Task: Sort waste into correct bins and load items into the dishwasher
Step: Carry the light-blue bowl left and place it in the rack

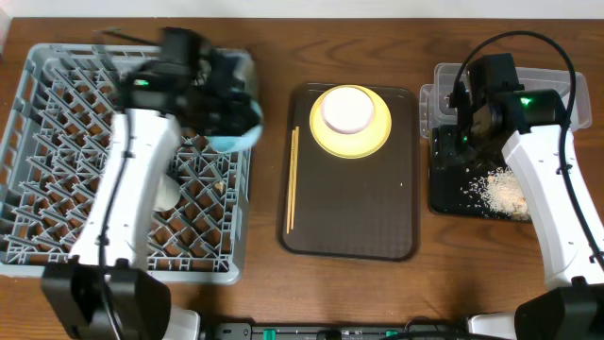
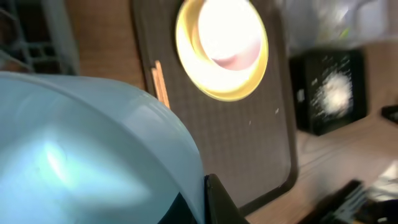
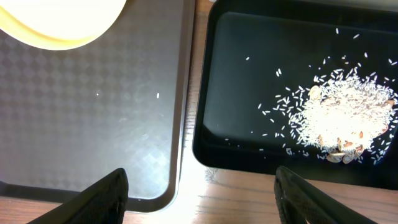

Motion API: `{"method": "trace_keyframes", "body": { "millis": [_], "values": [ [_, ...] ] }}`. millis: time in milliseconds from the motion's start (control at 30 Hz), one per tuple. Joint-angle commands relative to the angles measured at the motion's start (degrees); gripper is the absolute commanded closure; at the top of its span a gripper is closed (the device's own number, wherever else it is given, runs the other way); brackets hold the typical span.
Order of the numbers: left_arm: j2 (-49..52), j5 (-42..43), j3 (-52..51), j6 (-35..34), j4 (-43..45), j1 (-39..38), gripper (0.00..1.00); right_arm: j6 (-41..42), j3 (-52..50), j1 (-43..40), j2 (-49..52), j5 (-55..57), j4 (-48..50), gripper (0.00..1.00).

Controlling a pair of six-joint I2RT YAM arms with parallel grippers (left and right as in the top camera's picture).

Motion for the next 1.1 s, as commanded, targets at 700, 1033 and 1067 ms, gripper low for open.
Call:
{"method": "trace_keyframes", "body": {
  "millis": [700, 1033, 1067],
  "values": [
    [16.5, 46.1, 0.0, 5.2, 13.8, 25.7, 0.94, 0.7, 0.6, -0.5, -0.1, 0.3, -1.4, 0.27],
    [25.3, 45.9, 0.0, 4.5, 14.3, 28.9, 0.94, 0.7, 0.6, -0.5, -0.1, 0.3, -2.3, 0.27],
    [25.7, 45.9, -0.1, 4.5, 14.2, 29.3, 0.94, 0.7, 0.6, -0.5, -0.1, 0.4, -2.5, 0.27]
  ]
}}
